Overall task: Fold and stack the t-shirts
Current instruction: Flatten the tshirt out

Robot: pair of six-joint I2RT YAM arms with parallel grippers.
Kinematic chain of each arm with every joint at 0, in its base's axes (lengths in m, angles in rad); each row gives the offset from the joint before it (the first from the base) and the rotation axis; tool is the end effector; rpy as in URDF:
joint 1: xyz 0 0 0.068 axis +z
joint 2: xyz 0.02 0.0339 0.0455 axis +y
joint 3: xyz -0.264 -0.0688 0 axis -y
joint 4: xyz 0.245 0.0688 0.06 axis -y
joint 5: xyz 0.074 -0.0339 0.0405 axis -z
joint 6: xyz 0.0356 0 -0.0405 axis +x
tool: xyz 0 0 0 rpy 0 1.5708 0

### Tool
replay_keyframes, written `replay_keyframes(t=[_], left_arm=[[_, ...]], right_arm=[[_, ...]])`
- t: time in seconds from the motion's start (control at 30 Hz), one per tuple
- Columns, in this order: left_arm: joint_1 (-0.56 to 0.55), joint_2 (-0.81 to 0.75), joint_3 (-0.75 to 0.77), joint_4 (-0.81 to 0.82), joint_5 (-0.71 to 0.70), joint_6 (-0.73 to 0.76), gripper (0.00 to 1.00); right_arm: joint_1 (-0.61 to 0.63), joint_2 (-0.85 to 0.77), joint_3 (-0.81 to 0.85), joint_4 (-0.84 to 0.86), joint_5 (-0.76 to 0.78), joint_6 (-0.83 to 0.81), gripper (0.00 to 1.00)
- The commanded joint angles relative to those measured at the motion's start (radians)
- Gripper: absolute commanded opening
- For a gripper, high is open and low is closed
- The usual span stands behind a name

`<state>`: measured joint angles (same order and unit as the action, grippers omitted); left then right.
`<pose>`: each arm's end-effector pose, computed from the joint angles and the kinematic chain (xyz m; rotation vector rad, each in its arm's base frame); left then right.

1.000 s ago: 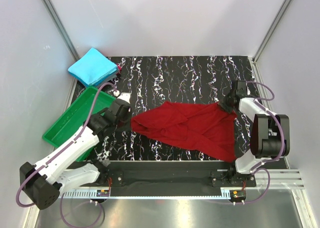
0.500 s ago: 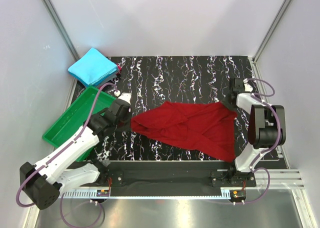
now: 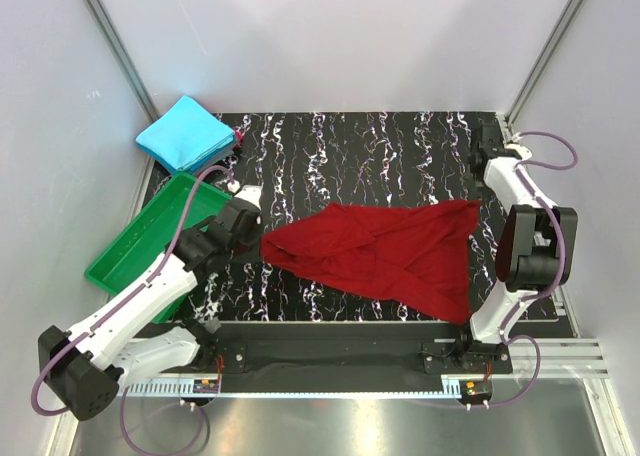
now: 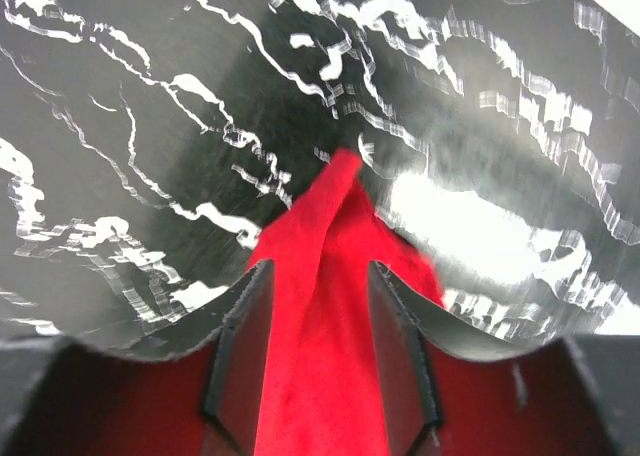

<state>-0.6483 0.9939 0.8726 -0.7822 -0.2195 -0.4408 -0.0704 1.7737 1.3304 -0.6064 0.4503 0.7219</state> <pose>0.1591 -0.1108 0.2793 0.1609 2.4505 -0.2093 0.3710 -0.0417 0.2292 1.1018 2.2399 -0.3281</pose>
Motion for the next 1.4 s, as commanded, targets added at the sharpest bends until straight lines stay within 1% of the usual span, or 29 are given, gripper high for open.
replay_keyframes(t=[0.0, 0.07, 0.1, 0.2, 0.33, 0.43, 0.53, 0.67, 0.8, 1.0, 1.13, 1.17, 1.23, 1.27, 1.3, 1.33, 1.37], left_arm=[[-0.002, -0.028, -0.009, 0.04, 0.011, 0.014, 0.0], [-0.001, -0.028, -0.009, 0.041, 0.011, 0.016, 0.0], [-0.001, -0.029, -0.011, 0.041, 0.015, 0.017, 0.0], [-0.001, -0.028, -0.011, 0.041, 0.023, 0.019, 0.0], [-0.002, -0.034, -0.012, 0.044, 0.023, 0.02, 0.0], [-0.002, -0.041, -0.012, 0.044, 0.019, 0.02, 0.0], [-0.002, -0.04, -0.012, 0.044, 0.019, 0.019, 0.0], [-0.002, -0.037, -0.012, 0.046, 0.023, 0.022, 0.0], [-0.002, -0.031, -0.011, 0.047, 0.031, 0.024, 0.0], [-0.001, -0.026, -0.011, 0.047, 0.031, 0.027, 0.0], [0.001, -0.021, -0.012, 0.047, 0.029, 0.027, 0.0], [-0.001, -0.023, -0.011, 0.047, 0.029, 0.025, 0.0], [0.001, -0.023, -0.012, 0.047, 0.026, 0.021, 0.0], [0.001, -0.026, -0.014, 0.047, 0.023, 0.019, 0.0], [0.001, -0.029, -0.015, 0.046, 0.014, 0.017, 0.0], [0.001, -0.031, -0.017, 0.047, 0.009, 0.014, 0.0], [-0.001, -0.034, -0.018, 0.047, 0.003, 0.011, 0.0]], right_arm=[[-0.026, -0.049, 0.082, -0.242, -0.065, 0.308, 0.5], [-0.037, -0.065, 0.098, -0.25, -0.11, 0.37, 0.53], [-0.043, -0.071, 0.104, -0.253, -0.131, 0.436, 0.53], [-0.075, -0.054, 0.138, -0.257, -0.137, 0.517, 0.55], [-0.121, -0.004, 0.174, -0.263, -0.173, 0.557, 0.53], [-0.146, 0.035, 0.184, -0.236, -0.202, 0.522, 0.5], [-0.172, 0.059, 0.152, -0.167, -0.235, 0.479, 0.48], [-0.196, 0.081, 0.069, -0.061, -0.278, 0.455, 0.48], [-0.2, 0.113, 0.027, 0.022, -0.301, 0.426, 0.48], [-0.21, 0.153, -0.011, 0.077, -0.331, 0.426, 0.48], [-0.215, 0.173, -0.017, 0.125, -0.338, 0.407, 0.46], [-0.215, 0.176, -0.017, 0.131, -0.34, 0.395, 0.41], [-0.218, 0.171, -0.017, 0.146, -0.337, 0.386, 0.27], [-0.22, 0.167, -0.017, 0.149, -0.326, 0.378, 0.11], [-0.22, 0.147, -0.01, 0.145, -0.297, 0.349, 0.05], [-0.22, 0.13, -0.007, 0.148, -0.28, 0.334, 0.0], [-0.22, 0.084, -0.002, 0.148, -0.262, 0.295, 0.0]])
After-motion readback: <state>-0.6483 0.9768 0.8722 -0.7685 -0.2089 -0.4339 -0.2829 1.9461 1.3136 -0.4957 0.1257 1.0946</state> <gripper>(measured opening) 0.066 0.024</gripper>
